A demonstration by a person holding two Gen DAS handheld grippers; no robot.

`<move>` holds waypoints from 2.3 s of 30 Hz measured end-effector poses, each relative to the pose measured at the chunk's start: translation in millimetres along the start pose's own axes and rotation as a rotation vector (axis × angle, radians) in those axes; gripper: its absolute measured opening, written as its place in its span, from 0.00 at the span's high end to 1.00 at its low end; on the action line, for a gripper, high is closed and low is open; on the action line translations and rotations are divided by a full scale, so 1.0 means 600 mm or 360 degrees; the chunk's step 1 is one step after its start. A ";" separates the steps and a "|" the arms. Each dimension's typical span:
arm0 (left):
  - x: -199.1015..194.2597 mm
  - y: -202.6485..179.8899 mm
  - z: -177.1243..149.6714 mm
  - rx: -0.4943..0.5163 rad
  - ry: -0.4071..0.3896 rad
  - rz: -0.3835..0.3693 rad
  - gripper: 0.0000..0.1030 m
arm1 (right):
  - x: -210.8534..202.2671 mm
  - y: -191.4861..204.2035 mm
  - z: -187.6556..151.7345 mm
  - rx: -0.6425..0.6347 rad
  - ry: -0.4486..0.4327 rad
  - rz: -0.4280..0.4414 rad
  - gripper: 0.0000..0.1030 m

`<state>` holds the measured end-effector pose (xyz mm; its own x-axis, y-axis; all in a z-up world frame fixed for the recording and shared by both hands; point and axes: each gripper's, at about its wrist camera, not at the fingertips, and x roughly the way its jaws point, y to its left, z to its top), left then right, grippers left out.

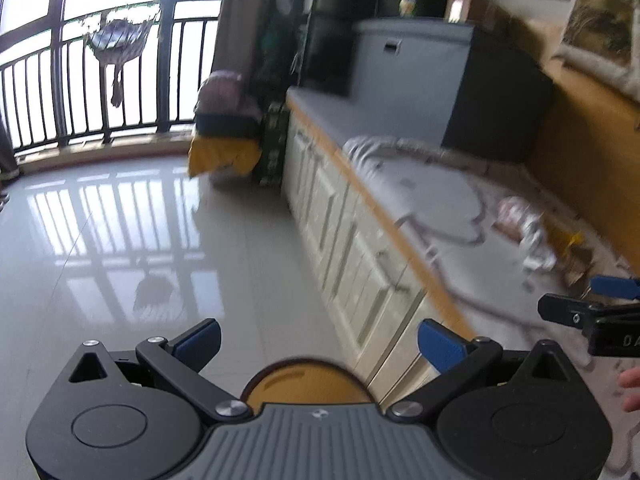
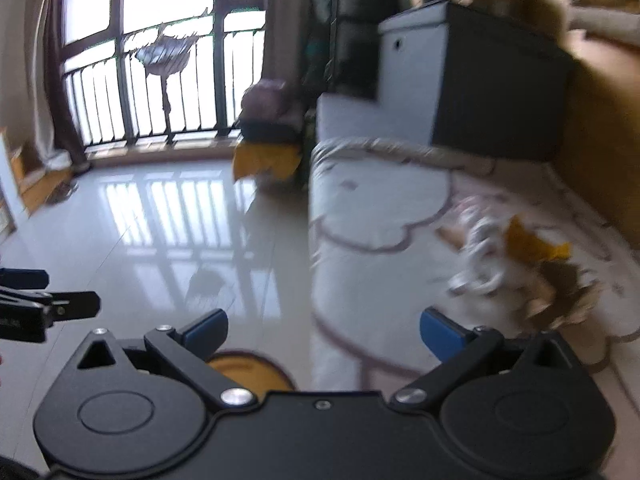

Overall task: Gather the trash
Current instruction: 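Grasp the white plastic bag with the left tool while the right tool grasps torn cardboard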

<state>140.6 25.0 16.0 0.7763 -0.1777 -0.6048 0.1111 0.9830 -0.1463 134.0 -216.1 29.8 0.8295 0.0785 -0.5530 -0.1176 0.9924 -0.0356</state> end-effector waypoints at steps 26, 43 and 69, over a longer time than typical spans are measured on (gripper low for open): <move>0.103 -0.298 0.084 0.0237 -0.0313 -0.0283 0.00 | 0.063 -0.278 -0.038 0.0615 -0.0328 -0.0727 0.00; 0.267 -0.387 0.117 0.0256 -0.0157 -0.0495 0.00 | 0.240 -0.358 -0.026 0.1075 -0.0054 -0.0739 0.00; 0.426 -0.520 0.109 0.0466 0.0023 -0.0433 0.47 | 0.167 -0.362 -0.095 0.1062 -0.0182 -0.0320 0.47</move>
<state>344.9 -324.0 -41.9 0.6858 -0.4317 -0.5859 0.4850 0.8714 -0.0744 211.3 -429.5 -65.4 0.8566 -0.1392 -0.4968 0.3732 0.8320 0.4105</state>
